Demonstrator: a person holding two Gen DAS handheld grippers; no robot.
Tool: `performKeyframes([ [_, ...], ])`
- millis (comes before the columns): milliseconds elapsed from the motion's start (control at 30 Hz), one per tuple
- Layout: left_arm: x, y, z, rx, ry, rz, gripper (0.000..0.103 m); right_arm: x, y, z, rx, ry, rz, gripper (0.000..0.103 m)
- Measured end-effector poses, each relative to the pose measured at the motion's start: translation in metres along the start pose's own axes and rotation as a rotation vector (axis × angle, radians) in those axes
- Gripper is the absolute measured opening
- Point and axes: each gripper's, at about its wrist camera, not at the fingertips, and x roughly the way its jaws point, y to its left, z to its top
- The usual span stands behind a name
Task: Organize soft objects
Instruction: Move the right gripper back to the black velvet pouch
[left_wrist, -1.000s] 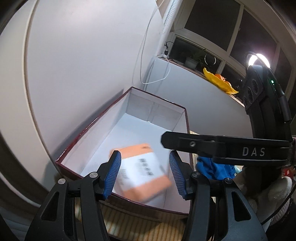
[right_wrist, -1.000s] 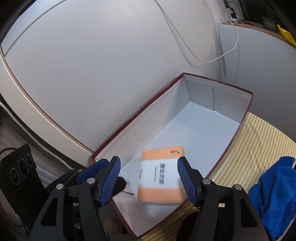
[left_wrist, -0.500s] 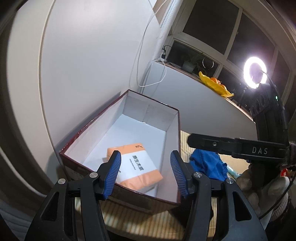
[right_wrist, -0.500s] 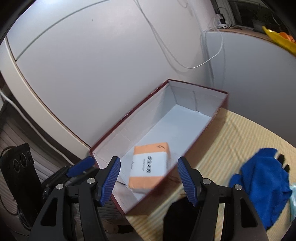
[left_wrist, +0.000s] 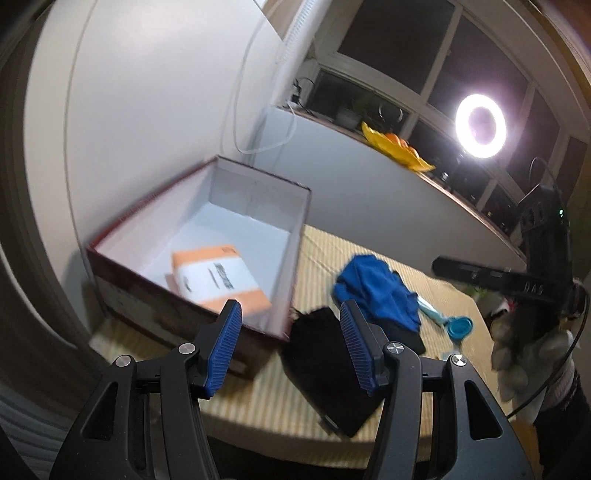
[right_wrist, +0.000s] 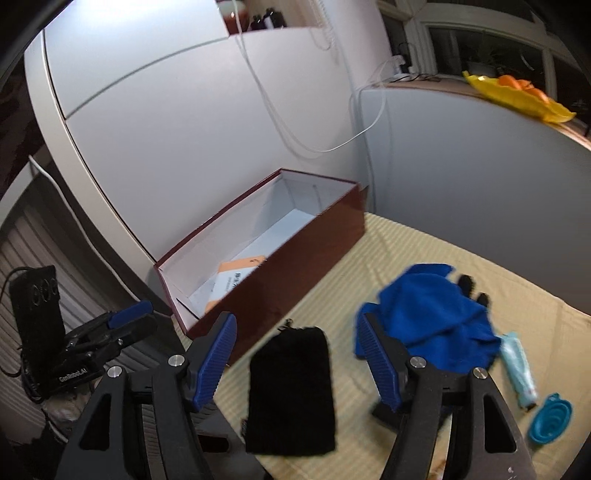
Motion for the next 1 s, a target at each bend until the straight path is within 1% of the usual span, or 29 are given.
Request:
performKeyframes([
  [100,0.005,-0.010,-0.012,0.010,0.030,-0.019,0.055,-0.013,-0.009,-0.010,-0.009,-0.019,-0.051,0.065],
  [167,0.009,-0.015,-0.021,0.006,0.056,-0.037,0.055,-0.016,-0.014,-0.017,-0.006,-0.009,-0.065,0.065],
  [267,0.016,-0.021,-0.036,-0.010,0.094,-0.057,0.055,-0.009,-0.023,-0.026,0.011,0.043,-0.027,0.065],
  [367,0.025,-0.025,-0.051,-0.034,0.138,-0.076,0.057,0.006,-0.027,-0.035,0.029,0.108,-0.038,0.065],
  [467,0.031,-0.028,-0.062,-0.040,0.170,-0.073,0.057,0.021,-0.026,-0.048,0.015,0.164,-0.040,0.065],
  [633,0.041,-0.030,-0.076,-0.054,0.213,-0.067,0.057,0.041,-0.020,-0.063,0.001,0.221,-0.005,0.065],
  [733,0.048,-0.031,-0.080,-0.065,0.237,-0.069,0.058,0.051,-0.017,-0.069,0.001,0.239,0.019,0.065],
  [867,0.057,-0.034,-0.085,-0.079,0.265,-0.075,0.059,0.065,-0.014,-0.072,0.009,0.275,0.057,0.065],
  [1000,0.067,-0.034,-0.086,-0.082,0.281,-0.077,0.059,0.080,-0.015,-0.071,0.033,0.309,0.075,0.065],
])
